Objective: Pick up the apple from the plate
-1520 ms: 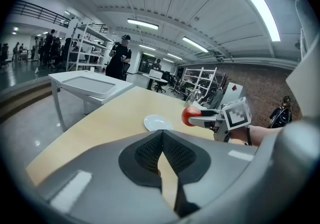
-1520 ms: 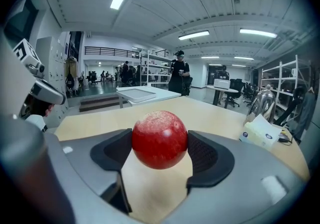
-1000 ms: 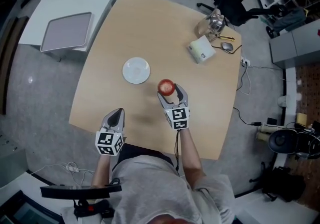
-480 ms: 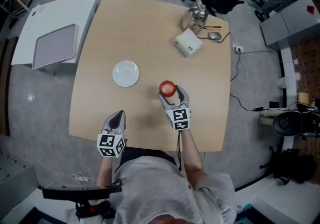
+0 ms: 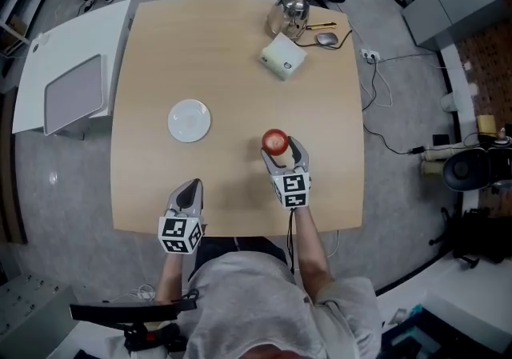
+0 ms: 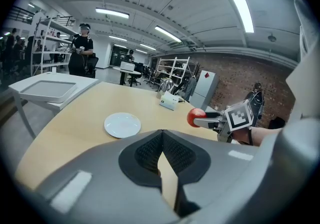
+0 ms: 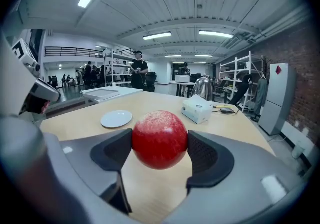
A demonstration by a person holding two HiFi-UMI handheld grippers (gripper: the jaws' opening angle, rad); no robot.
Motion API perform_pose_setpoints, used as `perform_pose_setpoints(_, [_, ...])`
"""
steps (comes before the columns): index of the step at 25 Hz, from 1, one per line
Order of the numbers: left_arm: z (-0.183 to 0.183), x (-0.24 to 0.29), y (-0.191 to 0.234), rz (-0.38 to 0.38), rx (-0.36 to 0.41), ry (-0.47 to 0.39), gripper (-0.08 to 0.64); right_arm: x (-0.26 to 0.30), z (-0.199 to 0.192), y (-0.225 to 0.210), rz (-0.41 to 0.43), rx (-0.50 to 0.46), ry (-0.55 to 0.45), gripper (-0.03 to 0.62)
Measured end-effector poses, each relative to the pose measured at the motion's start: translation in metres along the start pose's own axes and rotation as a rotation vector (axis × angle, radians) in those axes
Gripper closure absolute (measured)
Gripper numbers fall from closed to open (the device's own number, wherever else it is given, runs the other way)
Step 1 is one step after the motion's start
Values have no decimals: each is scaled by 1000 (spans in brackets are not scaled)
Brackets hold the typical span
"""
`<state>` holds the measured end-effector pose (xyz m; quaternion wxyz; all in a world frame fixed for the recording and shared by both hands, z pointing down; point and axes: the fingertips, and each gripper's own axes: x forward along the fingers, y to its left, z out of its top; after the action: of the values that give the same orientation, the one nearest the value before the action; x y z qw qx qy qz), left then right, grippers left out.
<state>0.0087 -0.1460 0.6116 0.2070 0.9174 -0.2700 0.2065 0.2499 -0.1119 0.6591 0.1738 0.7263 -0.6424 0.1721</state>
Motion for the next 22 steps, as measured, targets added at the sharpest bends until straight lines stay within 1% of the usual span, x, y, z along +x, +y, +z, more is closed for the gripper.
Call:
perform_pose_setpoints(9, [-7,9,-16,-42,19,35,540,-16,-27,-29,-82,44,27,236])
perform_pose_setpoints(22, [-4,21,-34,-86,63,73,540,-35,-69,-63,-179,104,76,236])
